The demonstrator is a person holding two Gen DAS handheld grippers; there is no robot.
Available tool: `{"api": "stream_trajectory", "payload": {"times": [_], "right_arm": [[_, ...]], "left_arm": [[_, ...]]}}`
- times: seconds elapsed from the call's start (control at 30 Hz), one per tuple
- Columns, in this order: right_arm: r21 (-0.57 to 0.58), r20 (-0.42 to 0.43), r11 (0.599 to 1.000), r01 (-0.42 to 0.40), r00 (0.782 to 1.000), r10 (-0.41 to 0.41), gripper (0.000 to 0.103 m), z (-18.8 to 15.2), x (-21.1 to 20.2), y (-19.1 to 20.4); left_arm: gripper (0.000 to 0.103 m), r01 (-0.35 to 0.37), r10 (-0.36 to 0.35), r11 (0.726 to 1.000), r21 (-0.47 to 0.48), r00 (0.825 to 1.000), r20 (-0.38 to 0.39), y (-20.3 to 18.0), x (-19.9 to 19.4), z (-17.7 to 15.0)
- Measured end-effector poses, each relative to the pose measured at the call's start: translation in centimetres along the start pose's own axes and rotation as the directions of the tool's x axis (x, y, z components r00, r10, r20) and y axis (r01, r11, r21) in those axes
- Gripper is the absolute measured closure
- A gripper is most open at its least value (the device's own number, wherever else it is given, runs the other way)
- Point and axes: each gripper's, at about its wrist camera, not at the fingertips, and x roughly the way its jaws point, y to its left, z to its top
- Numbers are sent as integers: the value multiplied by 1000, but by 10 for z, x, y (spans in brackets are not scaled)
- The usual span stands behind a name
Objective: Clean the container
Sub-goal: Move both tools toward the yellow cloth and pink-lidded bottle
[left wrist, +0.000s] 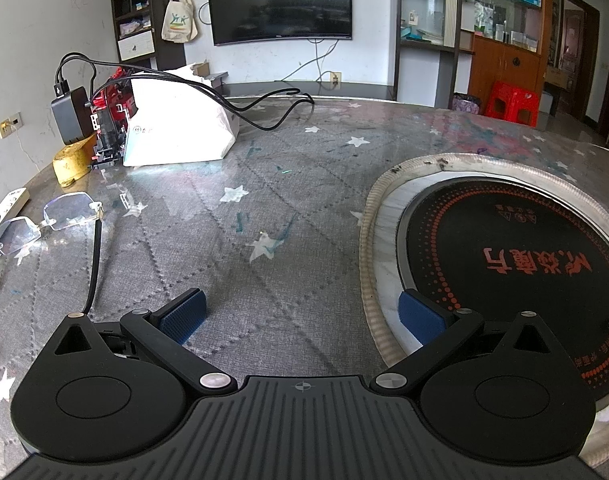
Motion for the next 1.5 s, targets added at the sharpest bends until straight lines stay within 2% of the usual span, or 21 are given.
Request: {"api": "stream_trajectory", "payload": {"times": [0.5, 0.63, 0.8, 1.2, 1.37, 1.5], "right_arm": [[-2, -1, 1000, 1, 1000, -1, 0, 0, -2, 1], [-9, 3, 1000, 13, 1000, -13, 0, 1, -2, 1], [28, 6, 1000, 11, 1000, -11, 0, -3, -9, -2], [68, 14, 998, 19, 1000, -20, 0, -15, -26, 0], [41, 31, 999, 30, 999, -32, 0, -17, -38, 11], [15, 54, 999, 43, 998, -44, 0, -19, -51, 22]], "left_arm": [[0, -60, 59, 998, -21, 998, -16, -19, -16, -9], [0, -44, 43, 999, -20, 999, -26, -26, -27, -13], [0, -38, 38, 999, -6, 999, -2, -45, -44, -15], [0, 17, -16, 998, 62, 1000, -6, -109, -91, -30], [0, 38, -37, 997, 70, 999, -15, -129, -113, -41], [0, 51, -50, 993, 111, 999, -7, -148, -134, -52]]}}
